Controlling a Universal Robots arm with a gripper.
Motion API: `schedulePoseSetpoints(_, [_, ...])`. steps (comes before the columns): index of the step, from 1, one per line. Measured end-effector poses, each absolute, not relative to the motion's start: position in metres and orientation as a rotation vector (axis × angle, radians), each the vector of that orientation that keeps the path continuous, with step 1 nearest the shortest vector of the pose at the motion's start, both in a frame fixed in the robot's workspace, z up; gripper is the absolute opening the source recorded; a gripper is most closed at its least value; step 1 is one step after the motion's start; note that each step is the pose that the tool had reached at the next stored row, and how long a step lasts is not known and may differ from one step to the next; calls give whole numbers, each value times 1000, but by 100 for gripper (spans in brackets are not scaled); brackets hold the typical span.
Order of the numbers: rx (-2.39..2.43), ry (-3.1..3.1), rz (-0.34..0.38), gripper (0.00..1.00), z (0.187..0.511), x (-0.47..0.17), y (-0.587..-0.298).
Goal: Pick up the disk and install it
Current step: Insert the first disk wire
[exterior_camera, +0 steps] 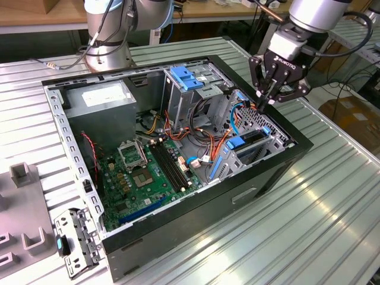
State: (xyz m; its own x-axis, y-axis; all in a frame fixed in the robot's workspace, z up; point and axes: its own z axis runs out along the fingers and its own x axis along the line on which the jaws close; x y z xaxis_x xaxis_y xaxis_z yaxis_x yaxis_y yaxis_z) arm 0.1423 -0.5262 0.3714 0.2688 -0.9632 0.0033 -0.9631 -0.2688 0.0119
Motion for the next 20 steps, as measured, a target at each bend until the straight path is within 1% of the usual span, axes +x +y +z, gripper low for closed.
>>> schedulePoseSetpoints(13, [2458,-1939,-8,16,371,137,-526])
schedulePoseSetpoints(20, [2458,-1939,-8,16,370,124,-528])
